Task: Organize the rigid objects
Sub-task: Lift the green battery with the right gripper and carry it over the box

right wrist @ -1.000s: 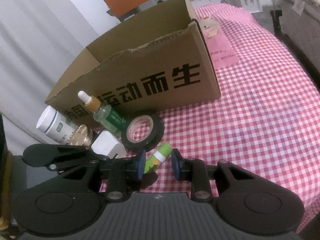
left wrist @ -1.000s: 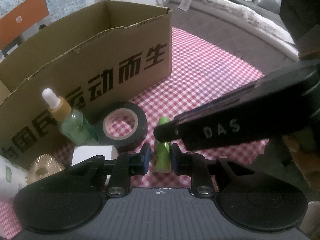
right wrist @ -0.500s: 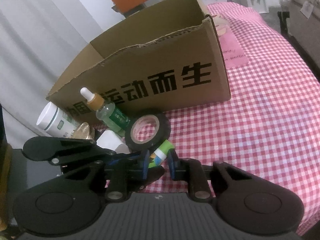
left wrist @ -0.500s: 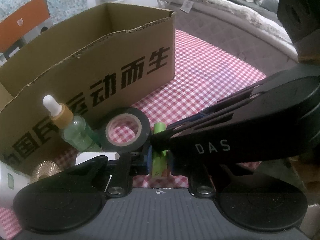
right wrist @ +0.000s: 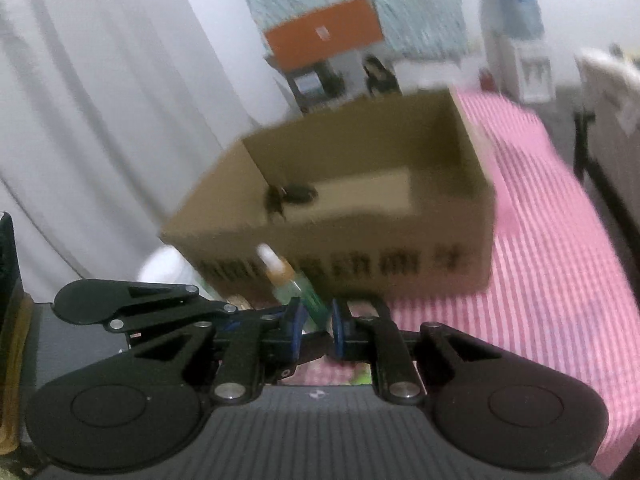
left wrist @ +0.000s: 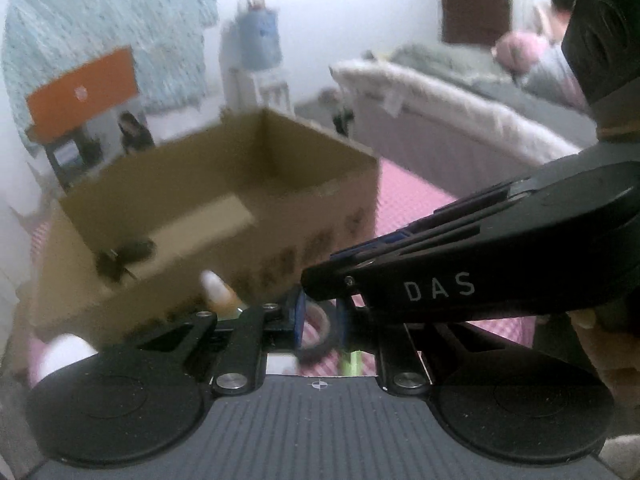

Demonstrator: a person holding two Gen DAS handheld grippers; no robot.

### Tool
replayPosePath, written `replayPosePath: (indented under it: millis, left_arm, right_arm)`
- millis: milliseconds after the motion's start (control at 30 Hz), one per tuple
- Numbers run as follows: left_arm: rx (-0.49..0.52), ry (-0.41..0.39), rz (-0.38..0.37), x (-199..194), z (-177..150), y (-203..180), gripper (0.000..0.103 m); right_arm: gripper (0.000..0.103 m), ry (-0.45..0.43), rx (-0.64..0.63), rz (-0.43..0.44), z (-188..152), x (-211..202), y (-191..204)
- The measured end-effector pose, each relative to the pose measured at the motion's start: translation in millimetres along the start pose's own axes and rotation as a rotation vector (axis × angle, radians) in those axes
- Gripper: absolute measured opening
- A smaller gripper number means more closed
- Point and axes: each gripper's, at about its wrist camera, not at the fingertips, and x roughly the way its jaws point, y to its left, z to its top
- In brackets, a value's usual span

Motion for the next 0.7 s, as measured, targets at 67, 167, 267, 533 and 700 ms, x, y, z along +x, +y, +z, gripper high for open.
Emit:
replayPosePath:
  millis: [67,167,267,533,700]
  left_arm:
    - [-0.005,-0.021,0.001,-9.3,1.6,5.0,0.016]
    - [-0.022,-0.004,-0.033,-13.7,-3.1,7.8,0.016]
    - [-0.027,0.054,-0.081,-4.9,-11.1,5.7,0.017]
    - [-0.002,0.227,-0.117,41.3,-31.2,-2.3,0.020]
    - [0.005,0.281,-0.131,60.8,-33.3,-6.6,0.020]
  right_arm:
    - [0.017,-0.025,-0.019,0.010,7.2,-5.1,9.8]
    - [0.018,-0.020,-0.002,0.020,8.8,-6.9,16.2]
    - [0.019,0.019,0.079,0.033,-0.9,-5.0,5.9]
    - [0.021,0.126,0.327,0.006,-38.9,13.2,-44.5]
    - [0.021,0.173,0.395,0.035,-47.2,31.5,-60.0]
